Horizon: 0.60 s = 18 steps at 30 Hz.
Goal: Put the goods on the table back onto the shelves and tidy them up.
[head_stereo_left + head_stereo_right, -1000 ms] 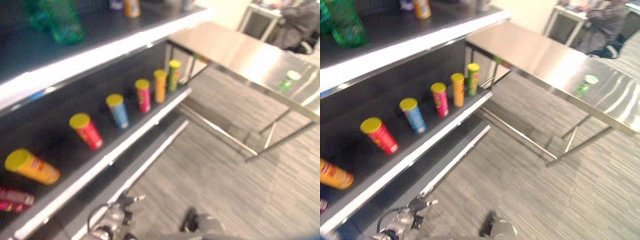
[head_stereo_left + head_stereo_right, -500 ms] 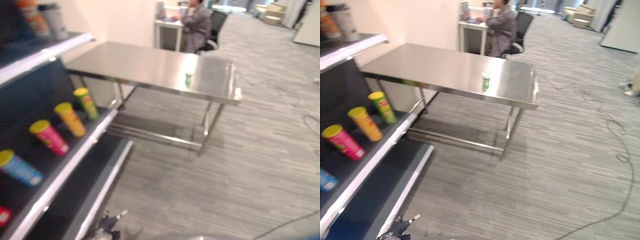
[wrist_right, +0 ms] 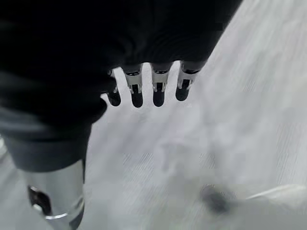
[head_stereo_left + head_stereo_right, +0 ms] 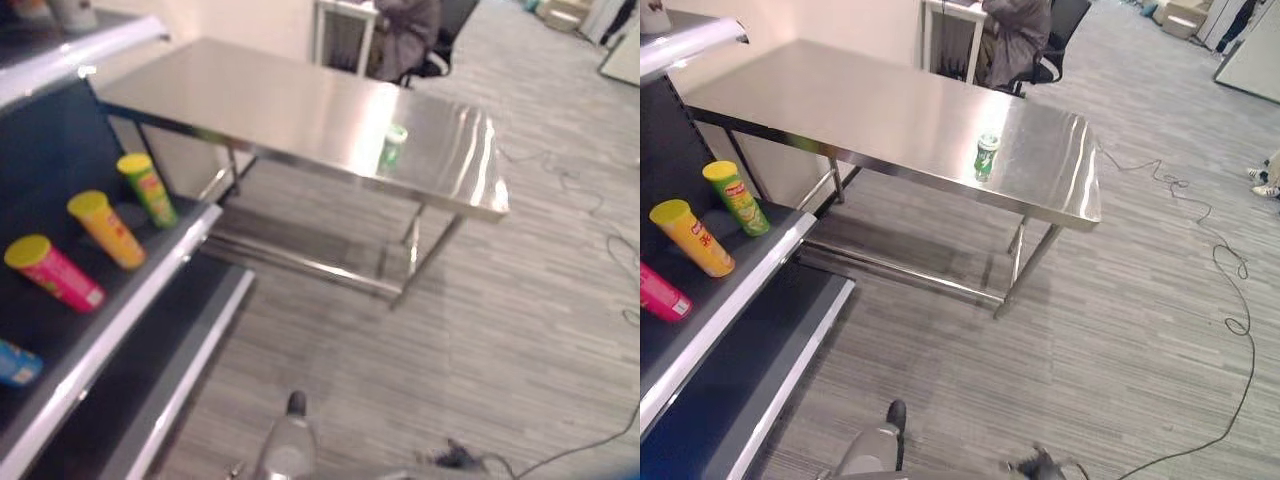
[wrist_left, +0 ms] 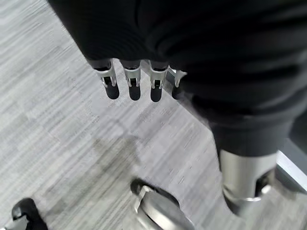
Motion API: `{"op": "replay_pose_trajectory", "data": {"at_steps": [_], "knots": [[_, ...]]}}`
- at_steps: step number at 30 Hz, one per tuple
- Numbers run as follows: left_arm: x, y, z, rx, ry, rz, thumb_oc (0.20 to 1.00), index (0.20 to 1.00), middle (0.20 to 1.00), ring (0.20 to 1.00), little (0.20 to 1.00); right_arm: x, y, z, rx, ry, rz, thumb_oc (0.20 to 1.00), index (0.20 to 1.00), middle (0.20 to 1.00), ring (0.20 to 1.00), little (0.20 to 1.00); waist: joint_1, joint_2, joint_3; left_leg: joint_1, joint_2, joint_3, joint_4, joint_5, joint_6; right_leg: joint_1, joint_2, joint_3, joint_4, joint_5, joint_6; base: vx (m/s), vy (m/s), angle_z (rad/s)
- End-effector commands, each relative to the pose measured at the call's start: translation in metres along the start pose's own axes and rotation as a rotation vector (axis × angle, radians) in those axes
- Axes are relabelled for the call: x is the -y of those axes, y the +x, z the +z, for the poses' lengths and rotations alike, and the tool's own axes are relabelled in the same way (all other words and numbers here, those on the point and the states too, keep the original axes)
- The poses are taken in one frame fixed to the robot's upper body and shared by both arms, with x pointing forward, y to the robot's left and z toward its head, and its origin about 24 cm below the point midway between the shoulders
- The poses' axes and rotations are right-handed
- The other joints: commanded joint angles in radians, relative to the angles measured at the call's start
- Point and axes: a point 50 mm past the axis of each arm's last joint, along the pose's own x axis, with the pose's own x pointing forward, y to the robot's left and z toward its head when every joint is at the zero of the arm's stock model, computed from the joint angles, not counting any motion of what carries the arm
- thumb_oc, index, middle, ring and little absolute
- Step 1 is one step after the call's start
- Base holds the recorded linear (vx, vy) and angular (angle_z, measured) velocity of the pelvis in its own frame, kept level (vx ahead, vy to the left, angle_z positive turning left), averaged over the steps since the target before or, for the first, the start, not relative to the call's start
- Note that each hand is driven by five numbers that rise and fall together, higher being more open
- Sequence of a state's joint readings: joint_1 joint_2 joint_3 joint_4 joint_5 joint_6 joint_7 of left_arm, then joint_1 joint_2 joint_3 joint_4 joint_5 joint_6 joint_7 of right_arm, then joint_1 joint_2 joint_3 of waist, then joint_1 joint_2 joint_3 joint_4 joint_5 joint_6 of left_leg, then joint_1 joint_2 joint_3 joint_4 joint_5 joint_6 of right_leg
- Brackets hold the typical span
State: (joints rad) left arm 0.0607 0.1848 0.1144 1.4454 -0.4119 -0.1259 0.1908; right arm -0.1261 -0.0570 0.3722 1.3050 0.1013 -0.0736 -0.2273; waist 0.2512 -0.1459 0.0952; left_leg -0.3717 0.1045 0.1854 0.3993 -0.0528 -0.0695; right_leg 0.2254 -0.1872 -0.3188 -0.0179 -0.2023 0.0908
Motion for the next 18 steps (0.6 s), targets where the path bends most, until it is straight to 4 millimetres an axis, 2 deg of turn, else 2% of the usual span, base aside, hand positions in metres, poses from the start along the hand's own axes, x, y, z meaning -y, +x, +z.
{"op": "replay_pose_trajectory", "data": {"at_steps": [1, 2, 3, 4, 5, 6, 7, 8, 10, 11, 12, 14, 15, 16, 17, 18], "knots": [[0.004, 0.000, 0.008, 0.061, 0.108, -0.030, 1.000, 1.000, 1.000, 1.000, 1.000, 0.025, -0.001, -0.014, 0.004, 0.095, -0.055, 1.000, 1.000, 1.000, 1.000, 1.000, 0.027, 0.002, -0.013, -0.010, 0.062, -0.048, -0.278, 0.262, -0.026, 0.110, -0.017, -0.006, 0.139, 0.127, 0.086, 0.48, 0.284, -0.32], [0.003, 0.001, 0.027, 0.133, 0.161, -0.033, 1.000, 1.000, 1.000, 1.000, 1.000, 0.036, -0.002, -0.023, -0.013, 0.088, -0.080, 1.000, 1.000, 1.000, 1.000, 1.000, 0.017, -0.025, -0.016, 0.003, 0.034, -0.015, -0.264, 0.217, 0.003, 0.087, -0.069, 0.001, 0.230, 0.259, 0.109, 0.45, 0.345, -0.07], [0.004, 0.001, 0.041, 0.184, 0.190, -0.037, 1.000, 1.000, 1.000, 1.000, 1.000, 0.046, -0.002, -0.022, -0.007, 0.074, -0.110, 1.000, 1.000, 1.000, 1.000, 1.000, 0.009, -0.025, -0.014, 0.026, 0.016, 0.003, -0.263, 0.187, 0.030, 0.045, -0.118, -0.006, 0.333, 0.336, 0.111, 0.47, 0.413, 0.14], [0.003, 0.001, 0.058, 0.248, 0.228, -0.034, 1.000, 1.000, 1.000, 1.000, 1.000, 0.059, -0.001, -0.023, -0.006, 0.067, -0.152, 1.000, 1.000, 1.000, 1.000, 1.000, -0.010, -0.025, -0.010, 0.070, -0.013, 0.018, -0.273, 0.146, 0.046, -0.006, -0.178, -0.020, 0.451, 0.442, 0.129, 0.45, 0.441, 0.07], [0.003, 0.000, 0.073, 0.305, 0.278, -0.033, 1.000, 1.000, 1.000, 1.000, 1.000, 0.075, -0.001, -0.022, 0.001, 0.066, -0.207, 1.000, 1.000, 1.000, 1.000, 1.000, -0.028, -0.018, -0.009, 0.111, -0.036, 0.035, -0.293, 0.121, 0.070, -0.035, -0.211, -0.029, 0.514, 0.493, 0.134, 0.50, 0.479, -0.07], [0.005, -0.002, 0.087, 0.362, 0.326, -0.038, 1.000, 1.000, 1.000, 1.000, 1.000, 0.092, -0.001, -0.015, 0.022, 0.079, -0.265, 1.000, 1.000, 1.000, 1.000, 1.000, -0.063, 0.005, -0.005, 0.168, -0.049, 0.034, -0.321, 0.102, 0.086, -0.101, -0.213, -0.009, 0.596, 0.510, 0.131, 0.45, 0.469, -0.11], [0.008, -0.004, 0.097, 0.406, 0.355, -0.046, 1.000, 1.000, 1.000, 1.000, 1.000, 0.105, -0.002, -0.011, 0.044, 0.111, -0.308, 1.000, 1.000, 1.000, 1.000, 1.000, -0.092, 0.037, 0.006, 0.216, -0.046, 0.040, -0.356, 0.106, 0.098, -0.190, -0.181, 0.002, 0.648, 0.428, 0.087, 0.43, 0.406, 0.11], [0.016, -0.008, 0.110, 0.455, 0.386, -0.066, 1.000, 1.000, 1.000, 1.000, 1.000, 0.117, -0.004, -0.006, 0.077, 0.168, -0.367, 1.000, 1.000, 1.000, 1.000, 1.000, -0.146, 0.060, 0.028, 0.270, -0.057, 0.021, -0.387, 0.099, 0.096, -0.269, -0.119, 0.017, 0.632, 0.340, 0.061, 0.40, 0.293, 0.06], [0.025, -0.013, 0.121, 0.512, 0.401, -0.097, 1.000, 1.000, 1.000, 1.000, 1.000, 0.136, -0.011, -0.005, 0.131, 0.264, -0.455, 1.000, 1.000, 1.000, 1.000, 1.000, -0.209, 0.084, 0.054, 0.330, -0.075, -0.008, -0.406, 0.089, 0.087, -0.335, -0.046, 0.028, 0.499, 0.291, 0.054, 0.38, 0.134, 0.03], [0.029, -0.013, 0.118, 0.509, 0.419, -0.113, 1.000, 1.000, 1.000, 1.000, 1.000, 0.144, -0.017, -0.004, 0.174, 0.311, -0.508, 1.000, 1.000, 1.000, 1.000, 1.000, -0.236, 0.088, 0.056, 0.362, -0.089, -0.016, -0.424, 0.078, 0.081, -0.346, -0.020, 0.032, 0.421, 0.276, 0.053, 0.45, 0.083, 0.52], [0.035, -0.014, 0.115, 0.506, 0.434, -0.124, 1.000, 1.000, 1.000, 1.000, 1.000, 0.157, -0.030, -0.002, 0.266, 0.350, -0.591, 1.000, 1.000, 1.000, 1.000, 1.000, -0.278, 0.085, 0.057, 0.406, -0.108, -0.028, -0.447, 0.051, 0.074, -0.376, 0.007, 0.057, 0.292, 0.271, 0.058, 0.46, 0.078, 0.64], [0.044, -0.015, 0.106, 0.502, 0.423, -0.162, 1.000, 1.000, 1.000, 1.000, 1.000, 0.173, -0.058, -0.004, 0.377, 0.310, -0.703, 1.000, 1.000, 1.000, 1.000, 1.000, -0.334, 0.090, 0.053, 0.457, -0.119, -0.044, -0.466, 0.026, 0.068, -0.389, 0.042, 0.109, 0.147, 0.303, 0.083, 0.41, 0.056, 0.47], [0.049, -0.015, 0.094, 0.483, 0.442, -0.179, 1.000, 1.000, 1.000, 1.000, 1.000, 0.188, -0.080, -0.003, 0.462, 0.244, -0.794, 1.000, 1.000, 1.000, 1.000, 1.000, -0.371, 0.095, 0.055, 0.490, -0.126, -0.054, -0.470, 0.004, 0.069, -0.407, 0.058, 0.153, 0.119, 0.328, 0.095, 0.49, 0.041, 0.70], [0.053, -0.017, 0.083, 0.477, 0.436, -0.212, 1.000, 1.000, 1.000, 1.000, 1.000, 0.208, -0.114, 0.002, 0.577, 0.200, -0.936, 1.000, 1.000, 1.000, 1.000, 1.000, -0.415, 0.099, 0.050, 0.524, -0.136, -0.075, -0.473, -0.014, 0.075, -0.434, 0.076, 0.214, 0.089, 0.362, 0.103, 0.40, 0.034, 0.93], [0.054, -0.017, 0.082, 0.475, 0.439, -0.214, 1.000, 1.000, 1.000, 1.000, 1.000, 0.208, -0.115, 0.001, 0.572, 0.198, -0.938, 1.000, 1.000, 1.000, 1.000, 1.000, -0.413, 0.103, 0.048, 0.527, -0.134, -0.075, -0.474, -0.016, 0.075, -0.431, 0.079, 0.213, 0.087, 0.363, 0.104, 0.37, 0.021, 0.93], [0.053, -0.016, 0.071, 0.447, 0.446, -0.224, 1.000, 1.000, 1.000, 1.000, 1.000, 0.223, -0.137, 0.008, 0.647, 0.165, -1.039, 1.000, 1.000, 1.000, 1.000, 1.000, -0.434, 0.110, 0.046, 0.554, -0.135, -0.084, -0.481, -0.032, 0.077, -0.432, 0.094, 0.240, 0.075, 0.368, 0.105, 0.14, 0.015, 0.68]]}}
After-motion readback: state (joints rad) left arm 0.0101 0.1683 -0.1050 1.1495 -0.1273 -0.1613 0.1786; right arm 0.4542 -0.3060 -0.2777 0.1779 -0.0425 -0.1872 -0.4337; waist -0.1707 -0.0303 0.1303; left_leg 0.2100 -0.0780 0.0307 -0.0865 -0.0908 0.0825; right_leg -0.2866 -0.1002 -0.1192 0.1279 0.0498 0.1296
